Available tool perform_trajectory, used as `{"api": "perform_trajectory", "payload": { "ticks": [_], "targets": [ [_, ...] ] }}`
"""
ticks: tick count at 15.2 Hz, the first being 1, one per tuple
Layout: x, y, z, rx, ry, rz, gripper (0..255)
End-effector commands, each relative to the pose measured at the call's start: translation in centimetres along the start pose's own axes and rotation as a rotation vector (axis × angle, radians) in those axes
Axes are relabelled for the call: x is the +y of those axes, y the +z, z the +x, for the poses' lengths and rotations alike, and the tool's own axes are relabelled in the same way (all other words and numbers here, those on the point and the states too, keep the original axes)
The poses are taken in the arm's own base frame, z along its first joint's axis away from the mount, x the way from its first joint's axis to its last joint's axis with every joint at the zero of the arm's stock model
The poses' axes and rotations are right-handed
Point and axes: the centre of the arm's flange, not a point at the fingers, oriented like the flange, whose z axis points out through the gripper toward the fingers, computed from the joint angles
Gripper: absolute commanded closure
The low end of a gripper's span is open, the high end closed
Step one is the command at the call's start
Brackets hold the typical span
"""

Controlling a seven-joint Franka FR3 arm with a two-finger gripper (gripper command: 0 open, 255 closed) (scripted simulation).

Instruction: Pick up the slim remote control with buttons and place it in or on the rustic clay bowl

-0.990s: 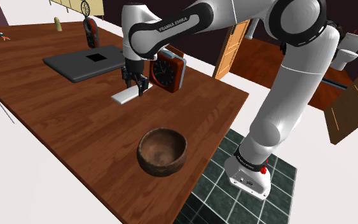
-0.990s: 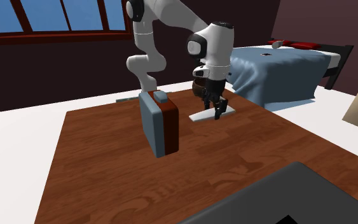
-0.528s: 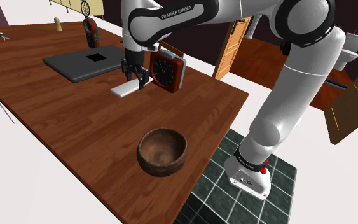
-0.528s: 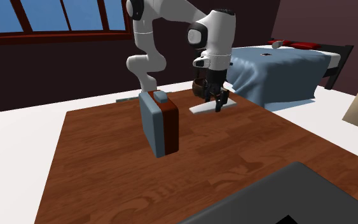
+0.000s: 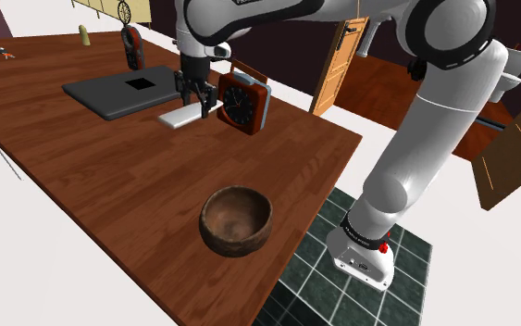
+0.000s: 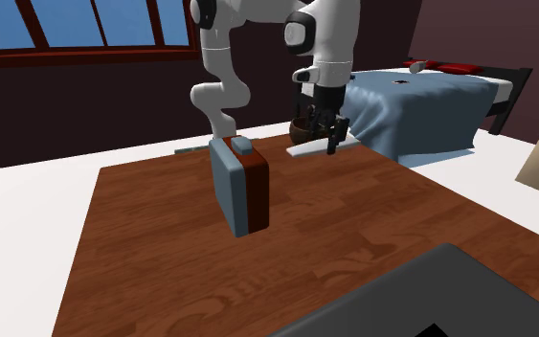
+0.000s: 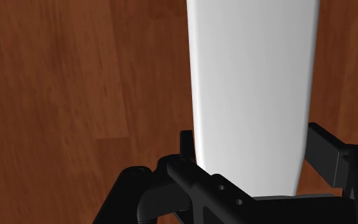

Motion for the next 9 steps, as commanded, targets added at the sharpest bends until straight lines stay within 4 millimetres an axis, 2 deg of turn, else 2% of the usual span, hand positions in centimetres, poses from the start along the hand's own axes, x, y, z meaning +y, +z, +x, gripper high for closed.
{"api": "perform_trajectory", "payload": {
  "ticks": [1,6,9],
  "targets": [
    [0.0,-1.0,0.1,0.0,0.0,0.0,255],
    [0.1,-3.4,0.1,0.0,0.0,0.0,255],
    [3.5,-3.4,-1.8,0.0,0.0,0.0,255]
  ]
}}
